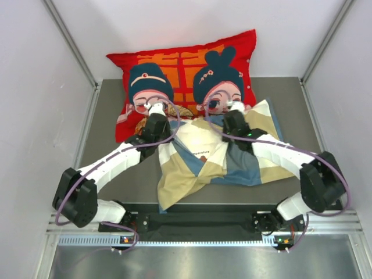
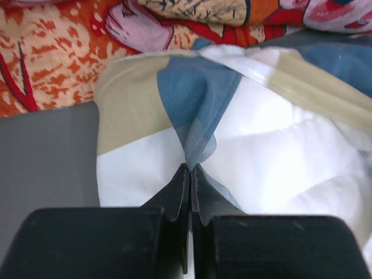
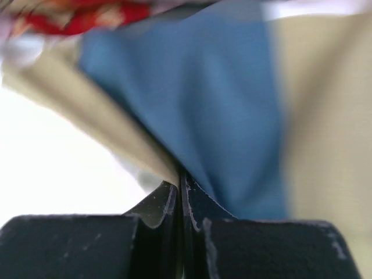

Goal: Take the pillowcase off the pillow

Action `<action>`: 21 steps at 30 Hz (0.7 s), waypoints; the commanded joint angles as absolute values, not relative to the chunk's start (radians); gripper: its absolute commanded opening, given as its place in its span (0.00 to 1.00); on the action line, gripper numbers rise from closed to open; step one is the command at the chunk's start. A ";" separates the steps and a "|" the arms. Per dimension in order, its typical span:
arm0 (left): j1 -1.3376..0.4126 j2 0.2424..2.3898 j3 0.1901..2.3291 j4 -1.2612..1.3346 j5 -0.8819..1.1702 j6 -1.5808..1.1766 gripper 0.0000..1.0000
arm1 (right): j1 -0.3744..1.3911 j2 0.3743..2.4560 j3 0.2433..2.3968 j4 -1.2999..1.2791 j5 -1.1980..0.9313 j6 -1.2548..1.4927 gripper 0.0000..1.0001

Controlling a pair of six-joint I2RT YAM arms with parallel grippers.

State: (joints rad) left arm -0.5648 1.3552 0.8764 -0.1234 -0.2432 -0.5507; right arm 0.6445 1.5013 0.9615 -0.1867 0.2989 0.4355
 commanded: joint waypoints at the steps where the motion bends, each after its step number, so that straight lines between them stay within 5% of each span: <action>1: -0.525 1.296 0.960 -0.138 -0.203 -0.489 0.00 | 0.494 1.376 0.937 -0.235 0.361 0.402 0.00; 8: -0.515 1.203 1.023 -0.199 -0.198 -0.488 0.00 | 0.240 1.230 0.888 -0.259 0.302 0.357 0.00; 21: -0.466 1.308 0.790 -0.033 -0.143 -0.563 0.00 | 0.123 1.193 0.802 -0.258 0.270 0.356 0.00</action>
State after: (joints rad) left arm -0.5117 1.2900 0.8234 -0.1112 -0.0689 -0.5674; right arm 0.2058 1.2358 0.8108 -0.2344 0.1158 0.4007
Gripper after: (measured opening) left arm 0.013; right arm 0.008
